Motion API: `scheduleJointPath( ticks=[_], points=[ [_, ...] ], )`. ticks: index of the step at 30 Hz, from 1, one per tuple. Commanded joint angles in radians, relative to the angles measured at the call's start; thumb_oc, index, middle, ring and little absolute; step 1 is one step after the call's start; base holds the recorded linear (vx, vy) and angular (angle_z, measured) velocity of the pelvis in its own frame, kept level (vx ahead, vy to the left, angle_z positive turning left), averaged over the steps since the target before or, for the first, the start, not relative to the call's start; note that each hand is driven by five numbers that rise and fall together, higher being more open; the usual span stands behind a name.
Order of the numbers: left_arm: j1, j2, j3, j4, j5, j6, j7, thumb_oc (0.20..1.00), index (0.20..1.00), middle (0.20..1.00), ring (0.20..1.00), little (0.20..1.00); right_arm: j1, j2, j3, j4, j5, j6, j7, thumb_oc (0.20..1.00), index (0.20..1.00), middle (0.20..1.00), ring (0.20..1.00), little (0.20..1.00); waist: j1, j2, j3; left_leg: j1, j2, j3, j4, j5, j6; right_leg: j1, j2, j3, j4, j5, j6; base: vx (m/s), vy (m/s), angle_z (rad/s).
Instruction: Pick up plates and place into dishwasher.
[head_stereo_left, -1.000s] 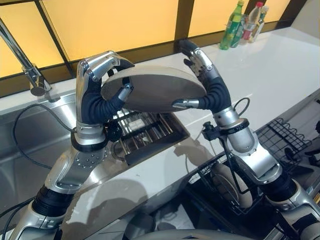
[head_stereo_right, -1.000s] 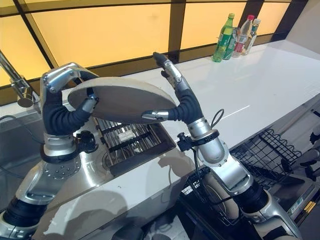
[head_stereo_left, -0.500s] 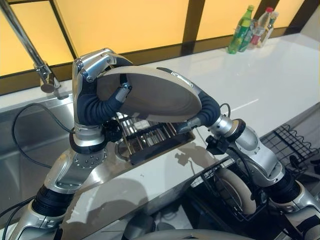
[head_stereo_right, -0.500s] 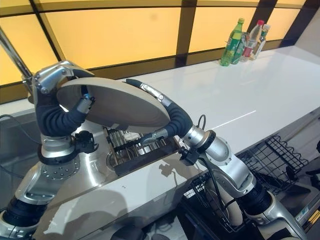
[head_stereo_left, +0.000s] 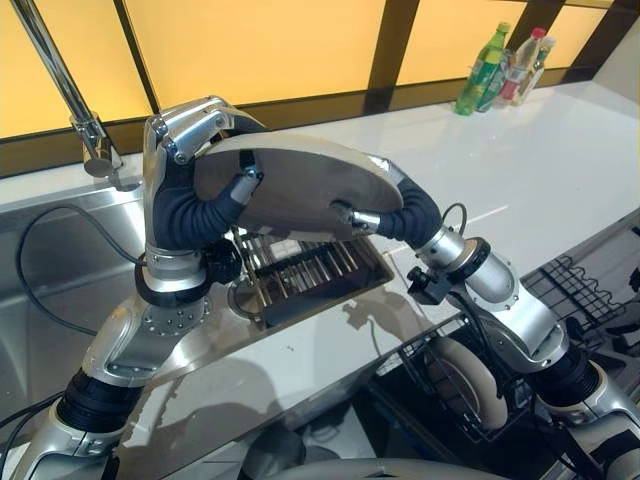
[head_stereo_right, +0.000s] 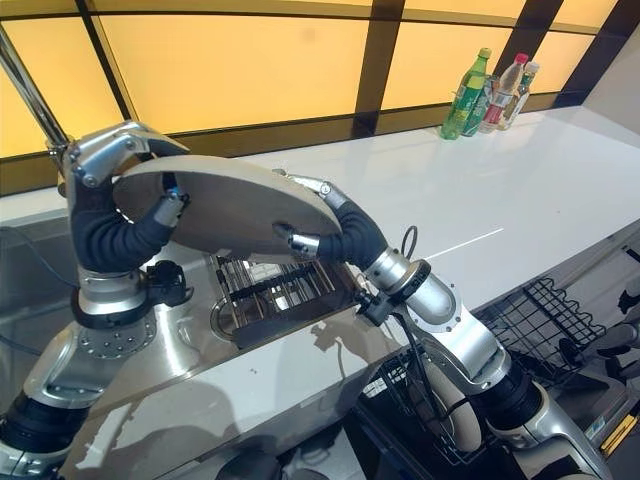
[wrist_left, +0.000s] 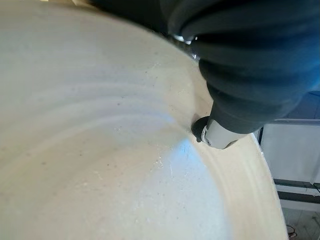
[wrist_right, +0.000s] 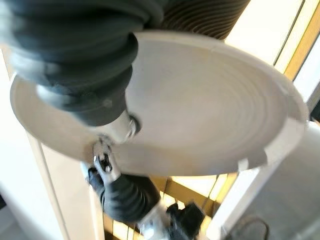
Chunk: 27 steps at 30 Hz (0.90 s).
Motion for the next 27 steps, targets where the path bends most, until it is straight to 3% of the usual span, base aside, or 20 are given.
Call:
scheduleJointPath(
  ticks=[1,6,11,12,13,14,16,20,23,27],
  points=[
    [-0.063,-0.041,-0.042,-0.019,-0.009,-0.036,-0.014,0.2,0.2,0.2,0.2,0.2,-0.069,0.043,0.059,-0.065,-0.047,-0.013,0.01,0.2,0.2,0.2,0.2,0.2,-0.005,0.032,-0.064,0.079,-0.019,-0.045,-0.111,0.022,0.062,-0.035,0.014,0.033,0.127,0.028,0.003,0.0,0.0,0.0],
    [-0.071,-0.05,-0.05,-0.018,-0.015,-0.014,-0.024,0.2,0.2,0.2,0.2,0.2,-0.061,0.04,0.054,-0.068,-0.049,-0.001,0.01,0.2,0.2,0.2,0.2,0.2,-0.012,0.037,-0.066,0.083,-0.014,-0.04,-0.122,0.028,0.06,-0.031,0.017,0.034,0.123,0.022,0.001,0.0,0.0,0.0],
    [-0.059,-0.051,-0.041,0.003,-0.049,0.046,-0.041,0.2,0.2,0.2,0.2,0.2,-0.043,0.021,0.009,-0.049,-0.101,0.005,-0.061,0.2,0.2,0.2,0.2,0.2,-0.019,0.039,-0.069,0.085,-0.012,-0.04,-0.136,0.041,0.054,-0.025,0.021,0.034,0.118,0.025,0.0,0.0,0.0,0.0],
    [-0.05,-0.044,-0.024,0.02,-0.052,0.064,-0.027,0.263,0.263,0.263,0.263,0.263,-0.025,0.009,-0.017,-0.043,-0.109,0.001,-0.074,0.2,0.2,0.2,0.2,0.2,-0.023,0.04,-0.071,0.086,-0.013,-0.038,-0.137,0.042,0.053,-0.024,0.021,0.035,0.115,0.029,0.002,0.0,0.0,0.0],
    [-0.038,-0.037,-0.001,0.041,-0.05,0.085,-0.01,0.595,0.595,0.595,0.595,0.595,-0.002,0.0,-0.049,-0.039,-0.115,-0.008,-0.098,0.2,0.2,0.2,0.2,0.2,-0.028,0.041,-0.074,0.087,-0.012,-0.033,-0.138,0.042,0.053,-0.024,0.021,0.037,0.112,0.033,0.004,0.01,0.033,0.0],
    [-0.023,-0.028,0.022,0.061,-0.047,0.092,0.015,1.0,1.0,1.0,1.0,1.0,0.021,-0.007,-0.083,-0.033,-0.11,-0.017,-0.119,0.2,0.2,0.2,0.2,0.2,-0.033,0.043,-0.076,0.088,-0.012,-0.027,-0.139,0.04,0.054,-0.024,0.02,0.039,0.111,0.037,0.006,0.02,0.043,0.0],
    [0.027,-0.011,0.096,0.097,-0.061,0.087,0.071,1.0,1.0,1.0,1.0,1.0,0.092,-0.01,-0.172,-0.022,-0.105,-0.029,-0.144,0.2,0.2,0.2,0.2,0.2,-0.042,0.048,-0.082,0.087,-0.009,-0.015,-0.138,0.038,0.056,-0.027,0.02,0.047,0.108,0.038,0.004,0.03,0.043,-0.01],
    [0.152,-0.017,0.295,0.116,-0.091,0.057,0.163,1.0,1.0,1.0,1.0,1.0,0.264,0.003,-0.318,-0.022,-0.272,-0.031,-0.203,0.2,0.2,0.2,0.2,0.2,-0.063,0.061,-0.092,0.09,-0.002,0.008,-0.137,0.031,0.061,-0.037,0.02,0.072,0.114,0.032,-0.001,0.06,0.058,-0.06],
    [0.212,-0.015,0.392,0.14,-0.107,0.06,0.205,1.0,1.0,1.0,1.0,1.0,0.351,-0.024,-0.404,0.006,-0.241,-0.04,-0.192,0.2,0.2,0.2,0.2,0.2,-0.093,0.067,-0.095,0.098,0.007,0.037,-0.133,0.02,0.061,-0.046,0.019,0.094,0.122,0.029,-0.002,0.08,0.062,-0.18],
    [0.27,0.011,0.474,0.164,-0.127,0.121,0.218,1.0,1.0,1.0,1.0,1.0,0.443,-0.043,-0.507,0.034,-0.173,-0.03,-0.198,0.2,0.2,0.2,0.2,0.2,-0.134,0.074,-0.095,0.108,0.017,0.079,-0.122,0.003,0.057,-0.05,0.014,0.118,0.131,0.021,-0.003,0.12,0.086,-0.3]
  ],
)
